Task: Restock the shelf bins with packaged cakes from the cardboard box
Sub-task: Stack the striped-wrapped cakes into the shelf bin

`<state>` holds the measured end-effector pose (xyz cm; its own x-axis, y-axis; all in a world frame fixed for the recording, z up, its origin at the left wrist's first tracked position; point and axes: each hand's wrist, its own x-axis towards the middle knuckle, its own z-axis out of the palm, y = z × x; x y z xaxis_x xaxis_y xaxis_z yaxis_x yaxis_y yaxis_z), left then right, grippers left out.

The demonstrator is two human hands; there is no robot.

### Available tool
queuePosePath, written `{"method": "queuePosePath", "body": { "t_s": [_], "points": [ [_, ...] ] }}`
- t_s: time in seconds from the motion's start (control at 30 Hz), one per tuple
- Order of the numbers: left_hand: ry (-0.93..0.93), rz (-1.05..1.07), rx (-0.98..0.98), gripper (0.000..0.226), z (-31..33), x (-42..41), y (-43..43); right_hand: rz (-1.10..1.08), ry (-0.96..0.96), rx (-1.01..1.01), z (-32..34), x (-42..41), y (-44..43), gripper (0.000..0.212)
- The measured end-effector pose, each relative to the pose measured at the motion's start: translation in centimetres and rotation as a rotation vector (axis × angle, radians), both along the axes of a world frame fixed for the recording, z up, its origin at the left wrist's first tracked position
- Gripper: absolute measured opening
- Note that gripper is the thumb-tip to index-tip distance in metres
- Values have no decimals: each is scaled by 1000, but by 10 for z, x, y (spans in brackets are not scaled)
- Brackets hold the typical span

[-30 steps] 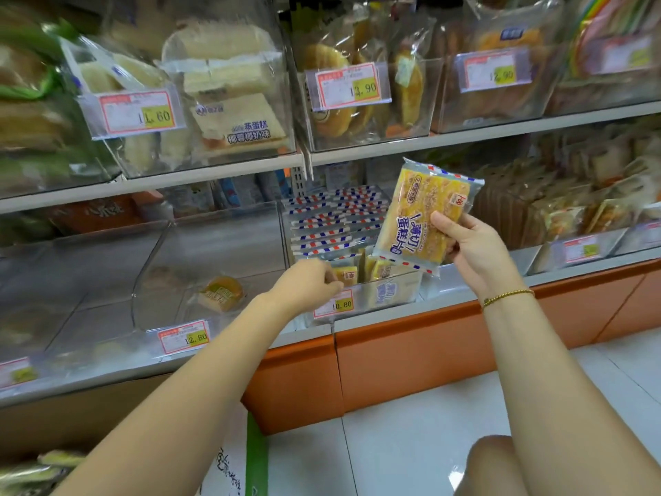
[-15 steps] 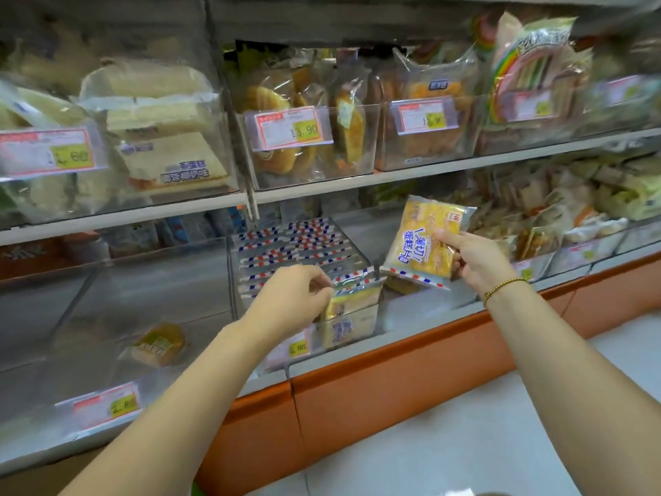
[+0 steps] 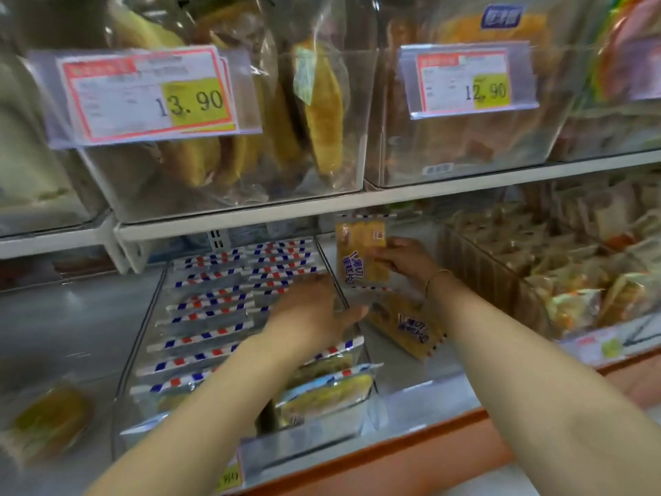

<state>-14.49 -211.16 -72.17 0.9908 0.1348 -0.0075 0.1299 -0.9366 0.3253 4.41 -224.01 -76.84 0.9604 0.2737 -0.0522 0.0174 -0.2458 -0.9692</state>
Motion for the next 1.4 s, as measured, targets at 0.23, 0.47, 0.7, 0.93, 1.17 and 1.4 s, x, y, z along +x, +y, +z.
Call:
{"method": "queuePosePath", "body": {
  "t_s": [0.23, 0.47, 0.7, 0.93, 1.17, 1.4],
  "points": [
    [-47, 8, -102, 57, 5, -6, -8, 96, -72, -210, -28, 27, 21, 16],
    [-96, -113, 7, 37, 13, 30, 2, 176, 23, -134, -16, 24, 14, 48],
    [293, -177, 204, 43, 24, 82, 4, 321, -132, -1013, -6, 19, -26, 34],
    [211, -204, 312, 39, 20, 95, 9, 470, 4, -1199, -4, 14, -44, 44],
    [153, -100, 280, 40, 12, 97, 14, 354, 100, -637, -3, 28, -50, 45],
    [84, -60, 165, 13, -1, 110, 29, -3, -64, -493, -23, 26, 0, 33]
  ]
}}
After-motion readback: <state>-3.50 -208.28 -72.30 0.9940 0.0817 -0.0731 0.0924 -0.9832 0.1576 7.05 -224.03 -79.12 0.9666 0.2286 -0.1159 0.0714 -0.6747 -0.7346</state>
